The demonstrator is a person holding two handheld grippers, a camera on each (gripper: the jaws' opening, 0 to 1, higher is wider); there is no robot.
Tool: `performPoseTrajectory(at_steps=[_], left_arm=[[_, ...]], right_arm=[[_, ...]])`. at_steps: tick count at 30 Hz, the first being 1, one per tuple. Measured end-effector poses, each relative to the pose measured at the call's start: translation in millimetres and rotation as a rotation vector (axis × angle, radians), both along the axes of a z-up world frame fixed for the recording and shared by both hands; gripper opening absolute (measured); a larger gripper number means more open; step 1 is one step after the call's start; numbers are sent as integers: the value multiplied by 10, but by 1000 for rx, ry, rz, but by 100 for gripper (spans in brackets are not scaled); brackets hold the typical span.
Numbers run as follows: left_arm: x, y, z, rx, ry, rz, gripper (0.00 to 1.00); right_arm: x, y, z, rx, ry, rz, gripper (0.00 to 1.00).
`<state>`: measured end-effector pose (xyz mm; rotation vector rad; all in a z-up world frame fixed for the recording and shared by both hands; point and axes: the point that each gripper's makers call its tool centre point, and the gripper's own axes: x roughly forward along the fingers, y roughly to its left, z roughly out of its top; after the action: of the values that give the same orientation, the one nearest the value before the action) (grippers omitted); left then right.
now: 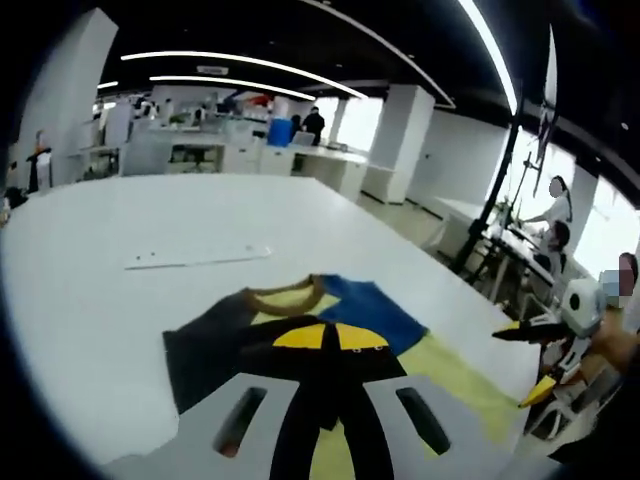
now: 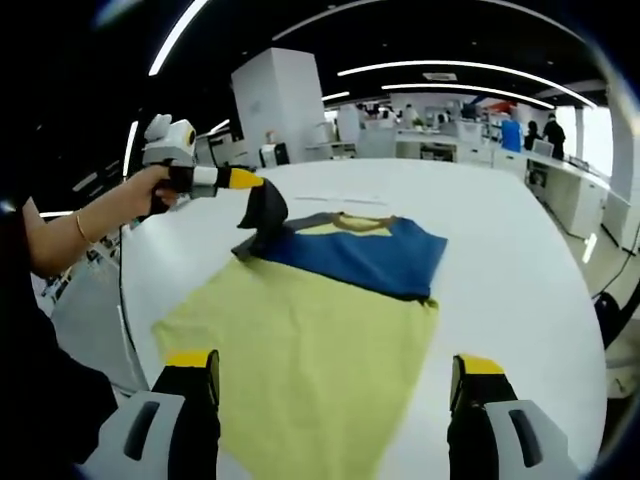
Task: Fold the garment on the visible template until the final outline fits inside the template.
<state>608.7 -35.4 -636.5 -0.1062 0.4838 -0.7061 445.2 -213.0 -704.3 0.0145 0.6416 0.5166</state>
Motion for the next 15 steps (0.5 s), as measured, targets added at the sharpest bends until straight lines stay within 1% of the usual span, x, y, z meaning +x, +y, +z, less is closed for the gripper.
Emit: performPoseTrajectory(at_steps=[3,6,8,10,15], left_arm=[[38,-100,18,-21,-5,-13,0],[59,-228,22,-55,9,-28,0],[56,-290,10,-56,12,-37,0],[45,-376,-20,-42,8,-58,0],[60,-502,-87,-30,11,-78,0]], right_arm=[[-3,8,28,1,-14,13,96],[-7,25,73,8,-31,25,97],[-4,36,105,24,-35,30,97],[1,47,143,23,-48,40,98],[9,72,212,22,-68,63,99]])
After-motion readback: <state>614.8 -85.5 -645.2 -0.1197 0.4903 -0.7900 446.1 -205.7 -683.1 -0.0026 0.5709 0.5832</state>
